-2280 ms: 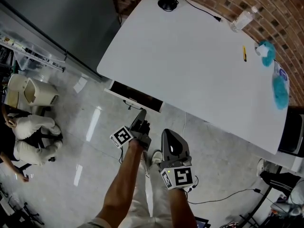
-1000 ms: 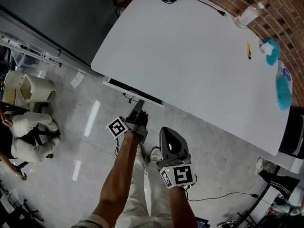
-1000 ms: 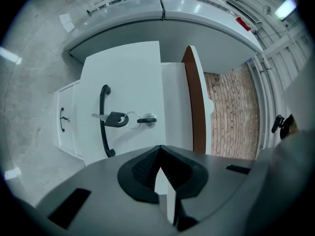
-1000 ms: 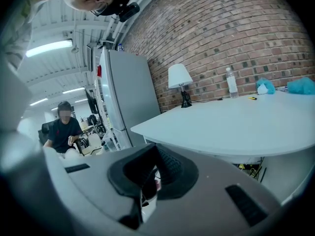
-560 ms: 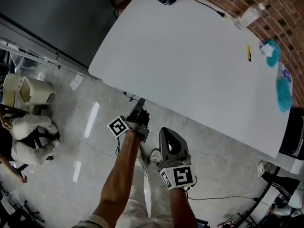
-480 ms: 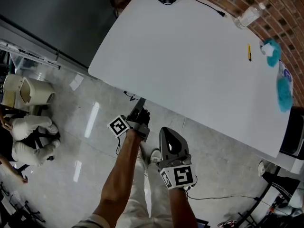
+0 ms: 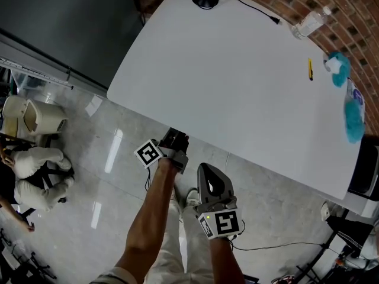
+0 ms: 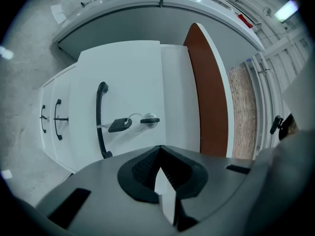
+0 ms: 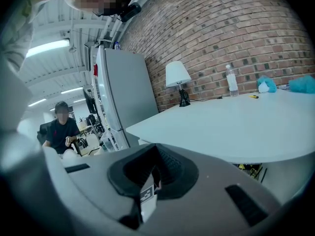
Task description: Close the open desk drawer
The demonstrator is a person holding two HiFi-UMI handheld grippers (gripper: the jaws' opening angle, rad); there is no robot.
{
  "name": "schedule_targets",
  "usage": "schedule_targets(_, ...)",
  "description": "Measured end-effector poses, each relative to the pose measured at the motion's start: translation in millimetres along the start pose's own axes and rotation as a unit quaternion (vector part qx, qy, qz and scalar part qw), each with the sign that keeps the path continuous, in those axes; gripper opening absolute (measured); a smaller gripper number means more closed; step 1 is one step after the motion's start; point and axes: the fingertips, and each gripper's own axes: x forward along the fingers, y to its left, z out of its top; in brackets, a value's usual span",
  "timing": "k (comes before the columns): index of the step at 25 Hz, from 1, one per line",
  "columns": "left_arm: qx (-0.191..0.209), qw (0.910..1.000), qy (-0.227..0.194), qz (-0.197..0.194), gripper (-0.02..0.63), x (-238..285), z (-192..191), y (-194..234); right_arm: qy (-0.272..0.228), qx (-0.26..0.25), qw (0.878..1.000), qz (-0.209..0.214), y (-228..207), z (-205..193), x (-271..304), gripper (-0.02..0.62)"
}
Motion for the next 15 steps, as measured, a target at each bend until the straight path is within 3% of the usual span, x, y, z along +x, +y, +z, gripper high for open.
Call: schedule_targets(15,0.022,0.9995,0.011,0.022,0.008,-1,1,14,0.008,-0.003,1.0,0.0,-2,-6,3,0.002)
